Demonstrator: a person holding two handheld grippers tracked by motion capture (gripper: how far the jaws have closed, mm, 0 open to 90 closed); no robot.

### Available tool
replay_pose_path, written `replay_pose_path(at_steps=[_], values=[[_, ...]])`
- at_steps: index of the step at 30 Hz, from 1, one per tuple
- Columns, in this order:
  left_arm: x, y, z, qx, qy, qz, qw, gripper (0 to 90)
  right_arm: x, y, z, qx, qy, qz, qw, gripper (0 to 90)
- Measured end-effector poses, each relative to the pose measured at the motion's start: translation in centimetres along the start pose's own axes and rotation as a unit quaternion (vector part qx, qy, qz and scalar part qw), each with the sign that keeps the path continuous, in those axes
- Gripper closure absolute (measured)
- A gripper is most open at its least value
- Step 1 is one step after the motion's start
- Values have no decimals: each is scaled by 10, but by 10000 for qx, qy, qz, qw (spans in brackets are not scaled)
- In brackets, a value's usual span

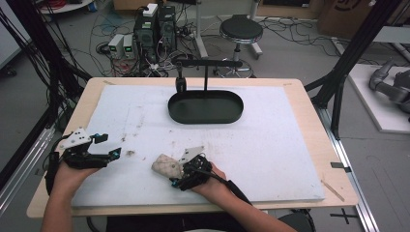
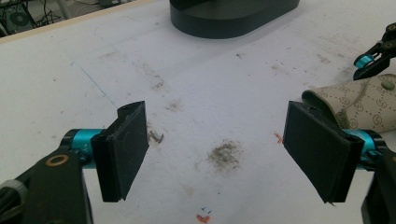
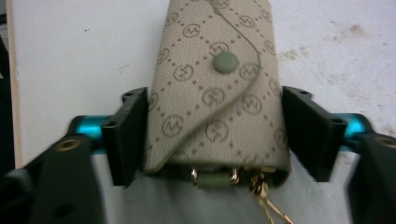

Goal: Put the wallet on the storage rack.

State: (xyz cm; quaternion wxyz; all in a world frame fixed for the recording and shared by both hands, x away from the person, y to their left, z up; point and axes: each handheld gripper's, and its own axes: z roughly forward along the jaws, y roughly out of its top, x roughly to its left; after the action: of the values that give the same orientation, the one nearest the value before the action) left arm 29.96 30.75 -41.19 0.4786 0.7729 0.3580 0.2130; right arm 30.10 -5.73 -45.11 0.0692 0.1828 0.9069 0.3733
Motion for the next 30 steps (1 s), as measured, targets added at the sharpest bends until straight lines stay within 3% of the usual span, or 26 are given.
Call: replay_pose_path(at_steps=[8,14,19,21,22,23,30], values=[[0,0,0,-10,-17,-10,10000,224,-6,1,-4,-4,155,-125,9998,360],[0,3,0,-73,-21,-19,10000,224,-20,4,-20,-168,160,-38,9997,364],[-1,5,4,-70,-13,-21,10000,223,-41,5,-42,-339,73,164,9993,364],[-3,7,7,-72,-45,-22,10000,222,-57,5,-55,-441,-65,280,9986,363],[-3,7,9,-72,-66,-17,10000,222,-57,5,-55,-441,-65,280,9986,363],[-4,9,11,-73,-89,-2,9999,222,-68,5,-63,-512,-81,344,9981,363],[-8,18,23,-86,-215,89,9997,222,-99,7,-84,-579,-386,347,9970,363]])
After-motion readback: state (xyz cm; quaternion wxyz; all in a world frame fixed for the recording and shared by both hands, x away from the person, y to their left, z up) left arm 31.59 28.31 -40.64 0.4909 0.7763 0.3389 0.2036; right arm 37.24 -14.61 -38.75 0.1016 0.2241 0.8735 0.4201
